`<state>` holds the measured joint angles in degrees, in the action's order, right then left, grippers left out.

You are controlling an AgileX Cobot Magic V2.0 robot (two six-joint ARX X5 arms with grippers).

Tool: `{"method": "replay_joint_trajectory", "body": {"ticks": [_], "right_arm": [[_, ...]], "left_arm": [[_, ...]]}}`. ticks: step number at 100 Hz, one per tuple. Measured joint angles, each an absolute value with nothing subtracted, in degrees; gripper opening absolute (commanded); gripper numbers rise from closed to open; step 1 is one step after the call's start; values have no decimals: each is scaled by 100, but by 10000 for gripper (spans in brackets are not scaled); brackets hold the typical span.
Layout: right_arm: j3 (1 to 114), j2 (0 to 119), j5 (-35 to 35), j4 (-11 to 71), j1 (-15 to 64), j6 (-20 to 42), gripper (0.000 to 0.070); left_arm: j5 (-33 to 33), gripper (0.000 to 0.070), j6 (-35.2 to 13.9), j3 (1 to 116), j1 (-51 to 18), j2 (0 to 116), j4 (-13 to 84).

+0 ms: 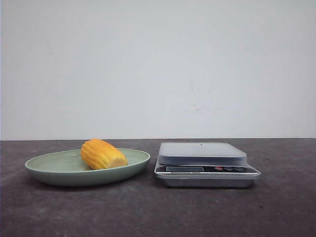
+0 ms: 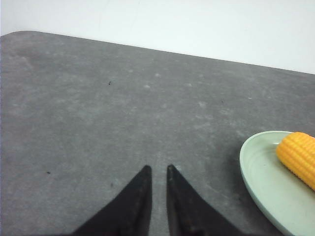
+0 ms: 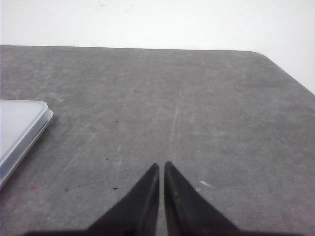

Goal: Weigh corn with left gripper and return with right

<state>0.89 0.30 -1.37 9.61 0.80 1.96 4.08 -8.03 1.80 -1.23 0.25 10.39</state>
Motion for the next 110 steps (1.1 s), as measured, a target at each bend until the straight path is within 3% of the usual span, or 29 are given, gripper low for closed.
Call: {"method": "replay_joint_trajectory", "body": {"ticks": [50, 60, 78, 94, 98, 101, 107, 110], "right_arm": [[91, 30, 23, 963, 82, 408, 4], [222, 32, 32, 1048, 84, 696, 3], [1433, 429, 1, 1041, 97, 1249, 2], [2954, 1542, -34, 1411, 97, 1332, 3], [3247, 1850, 36, 1490, 97, 1302, 9], [3446, 2053, 148, 1564, 97, 1284, 44], [3837, 2392, 377, 1780, 97, 1240, 229], [4027, 2541, 456, 1914, 97, 1234, 332]], "left_arm": [[635, 11, -755, 180, -123, 25, 1028], [639, 15, -980, 211, -123, 32, 1074], [421, 15, -1743, 1074, -123, 578, 1308], [364, 20, -1944, 2668, -123, 1726, 1330], [237, 73, -1959, 3065, -123, 2062, 1393], [108, 162, -1970, 3358, -123, 2305, 1459], [-161, 383, -1979, 3922, -123, 2755, 1662], [-274, 432, -1979, 4198, -123, 2969, 1780]]}}
